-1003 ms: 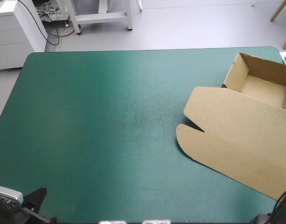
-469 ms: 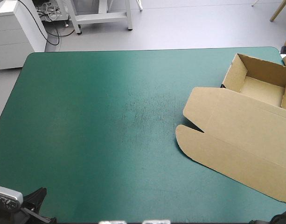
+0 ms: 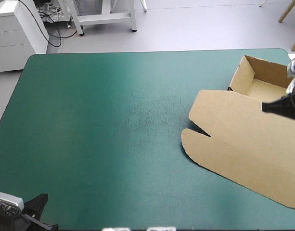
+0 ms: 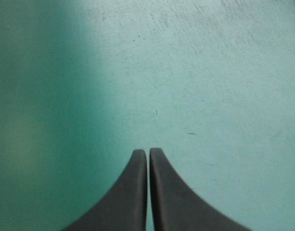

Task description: Fold the box

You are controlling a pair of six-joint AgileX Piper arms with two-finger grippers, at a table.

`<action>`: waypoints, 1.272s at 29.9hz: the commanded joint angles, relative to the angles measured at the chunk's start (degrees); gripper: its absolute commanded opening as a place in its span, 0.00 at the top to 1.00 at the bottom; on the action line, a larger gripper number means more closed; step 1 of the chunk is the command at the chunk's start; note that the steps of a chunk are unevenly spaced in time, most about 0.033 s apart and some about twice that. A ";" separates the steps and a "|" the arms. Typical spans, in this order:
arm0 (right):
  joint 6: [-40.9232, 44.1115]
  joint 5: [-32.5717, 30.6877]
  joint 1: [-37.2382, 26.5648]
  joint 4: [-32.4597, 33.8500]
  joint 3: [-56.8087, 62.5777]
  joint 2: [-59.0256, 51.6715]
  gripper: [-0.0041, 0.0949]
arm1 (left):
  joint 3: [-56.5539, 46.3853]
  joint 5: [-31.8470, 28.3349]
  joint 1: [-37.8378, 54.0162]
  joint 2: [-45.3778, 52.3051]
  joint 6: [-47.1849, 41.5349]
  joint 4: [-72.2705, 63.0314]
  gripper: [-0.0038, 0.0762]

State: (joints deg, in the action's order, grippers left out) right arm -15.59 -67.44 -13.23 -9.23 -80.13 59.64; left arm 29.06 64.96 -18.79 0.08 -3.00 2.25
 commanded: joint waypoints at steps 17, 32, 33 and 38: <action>-4.50 15.16 0.15 -2.27 47.43 -49.16 0.97 | 1.24 -4.15 -0.13 -1.07 0.45 -2.59 0.96; -4.50 13.35 0.15 -1.54 51.59 -51.47 0.97 | 1.24 -4.15 -0.13 -1.07 0.45 -3.05 0.96; -4.50 13.35 0.15 -1.54 51.59 -51.47 0.97 | 1.24 -4.15 -0.13 -1.07 0.45 -3.05 0.96; -4.50 13.25 0.15 -1.45 51.59 -51.47 0.97 | 1.24 -4.15 -0.13 -1.07 0.45 -3.05 0.96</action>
State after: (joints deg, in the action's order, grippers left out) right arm -19.78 -57.46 -13.17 -10.51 -27.33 7.34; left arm 29.04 64.56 -18.79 0.08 -2.36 0.00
